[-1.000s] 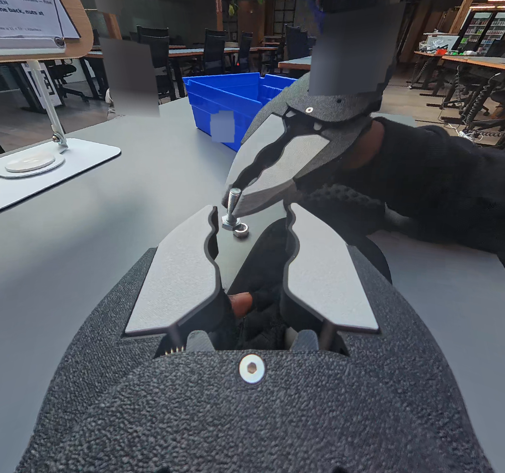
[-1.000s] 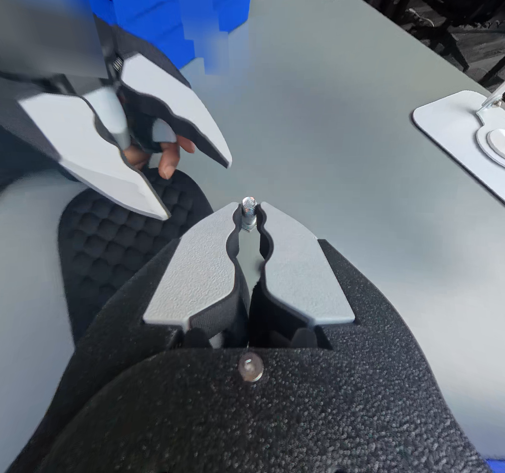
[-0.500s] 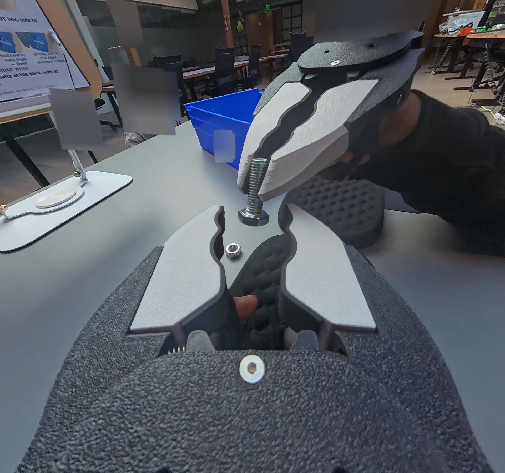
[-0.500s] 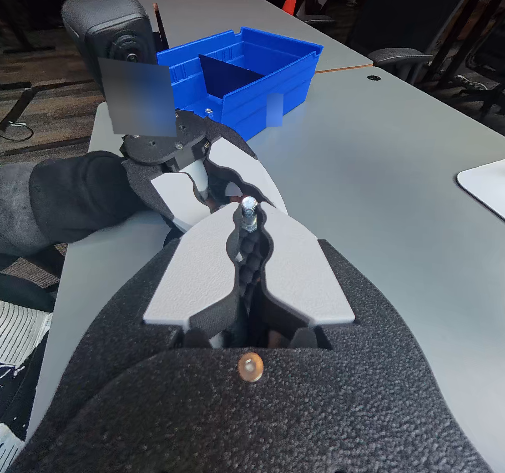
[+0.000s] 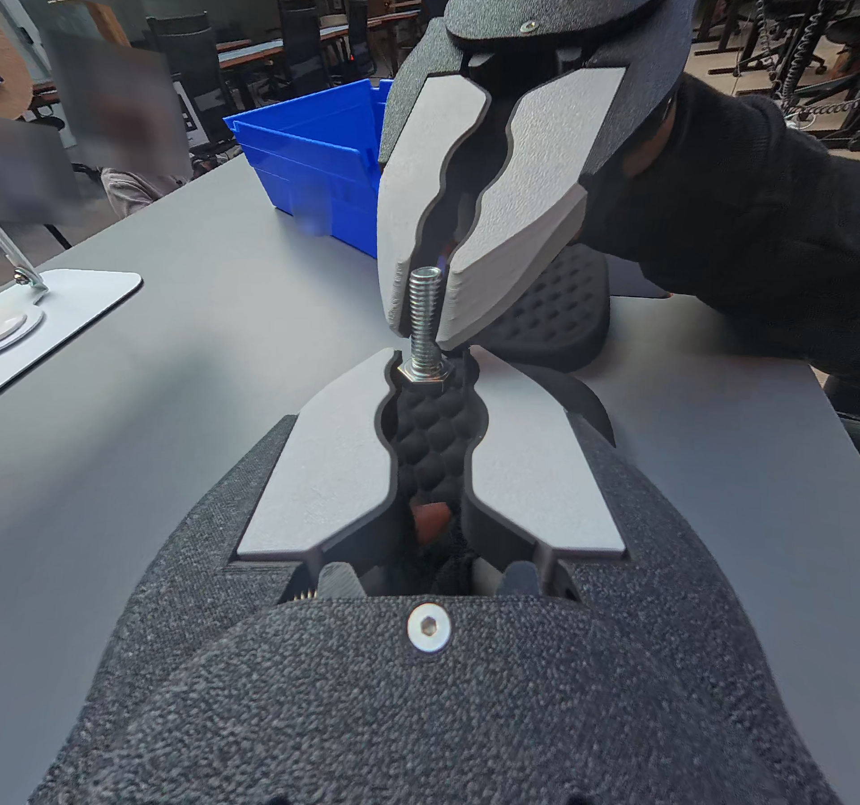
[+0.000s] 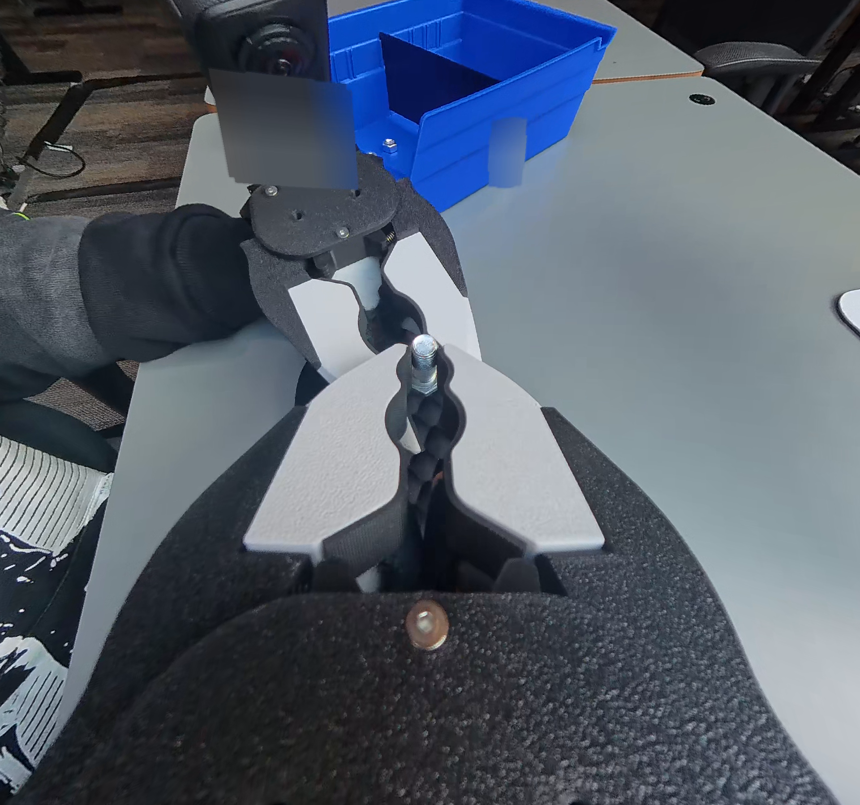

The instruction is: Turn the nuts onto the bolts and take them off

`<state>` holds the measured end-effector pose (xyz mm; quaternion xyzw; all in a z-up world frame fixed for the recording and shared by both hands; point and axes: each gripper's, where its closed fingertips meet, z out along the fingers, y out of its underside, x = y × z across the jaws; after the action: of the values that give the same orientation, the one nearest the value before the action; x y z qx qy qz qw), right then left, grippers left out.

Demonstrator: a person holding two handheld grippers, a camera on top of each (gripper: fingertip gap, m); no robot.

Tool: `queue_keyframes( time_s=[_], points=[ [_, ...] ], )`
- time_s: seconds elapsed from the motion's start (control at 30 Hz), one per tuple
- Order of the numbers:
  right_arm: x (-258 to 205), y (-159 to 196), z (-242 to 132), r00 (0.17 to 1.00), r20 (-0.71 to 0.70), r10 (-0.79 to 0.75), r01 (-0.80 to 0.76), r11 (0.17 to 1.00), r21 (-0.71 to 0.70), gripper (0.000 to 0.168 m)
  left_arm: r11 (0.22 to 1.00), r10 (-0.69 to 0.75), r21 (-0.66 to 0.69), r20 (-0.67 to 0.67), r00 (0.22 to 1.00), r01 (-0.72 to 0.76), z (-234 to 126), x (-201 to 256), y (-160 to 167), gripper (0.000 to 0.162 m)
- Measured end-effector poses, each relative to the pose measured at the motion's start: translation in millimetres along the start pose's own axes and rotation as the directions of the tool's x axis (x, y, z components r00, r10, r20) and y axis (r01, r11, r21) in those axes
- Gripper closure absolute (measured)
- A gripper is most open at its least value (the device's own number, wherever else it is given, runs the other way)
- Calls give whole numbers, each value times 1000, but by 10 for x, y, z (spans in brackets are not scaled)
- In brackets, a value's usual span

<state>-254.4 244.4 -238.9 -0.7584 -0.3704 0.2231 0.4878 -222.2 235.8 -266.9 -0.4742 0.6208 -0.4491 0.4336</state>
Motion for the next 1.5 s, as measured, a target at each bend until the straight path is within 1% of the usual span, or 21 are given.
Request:
queue_keyframes(
  time_s=[0.17, 0.47, 0.67, 0.8, 0.9, 1.0, 1.17, 1.27, 1.37, 1.43, 1.47, 1.5],
  points=[
    [2, 9, -13, 1000, 13, 5, -5, 1000, 7, 160, 1000, 1, -18, -15, 1000, -1, 10, 18, 29, 138],
    [-105, 30, -54, 993, 71, -90, 90, 996, 7, 160, 1000, -15, -7, -100, 995, 14, -21, 123, 16, 140],
    [-143, 46, -53, 989, 90, -117, 117, 993, 4, 160, 1000, -6, -24, -123, 992, 3, -16, 166, 38, 144],
    [-155, 56, -55, 987, 100, -123, 124, 992, 3, 160, 1000, -1, -24, -129, 992, -2, -15, 178, 41, 144],
    [-197, 78, -60, 980, 127, -154, 155, 988, 2, 160, 999, 1, -34, -159, 987, -7, -19, 222, 56, 143],
    [-255, 76, -73, 967, 158, -200, 199, 980, 23, 160, 999, 8, -32, -197, 980, -14, -32, 285, 52, 144],
    [-270, 53, -84, 963, 169, -209, 203, 978, 49, 160, 1000, 10, -20, -207, 978, -15, -40, 311, 24, 144],
    [-170, 31, -85, 975, 117, -189, 183, 981, 60, 158, 999, -24, -28, -165, 986, 19, -25, 240, 19, 145],
    [30, -62, -168, 992, 19, -127, 124, 985, 119, 144, 996, -90, -7, -73, 993, 89, -50, 48, -4, 144],
    [241, -84, -296, 998, -59, -34, 43, 986, 163, 144, 987, -149, 49, -15, 989, 150, -109, -96, -66, 144],
    [381, -35, -352, 994, -107, 29, -12, 987, 162, 144, 981, -177, 87, 9, 984, 175, -148, -162, -110, 144],
    [529, 79, -385, 983, -161, 93, -73, 989, 125, 145, 973, -197, 127, 17, 980, 193, -191, -203, -161, 144]
  ],
)
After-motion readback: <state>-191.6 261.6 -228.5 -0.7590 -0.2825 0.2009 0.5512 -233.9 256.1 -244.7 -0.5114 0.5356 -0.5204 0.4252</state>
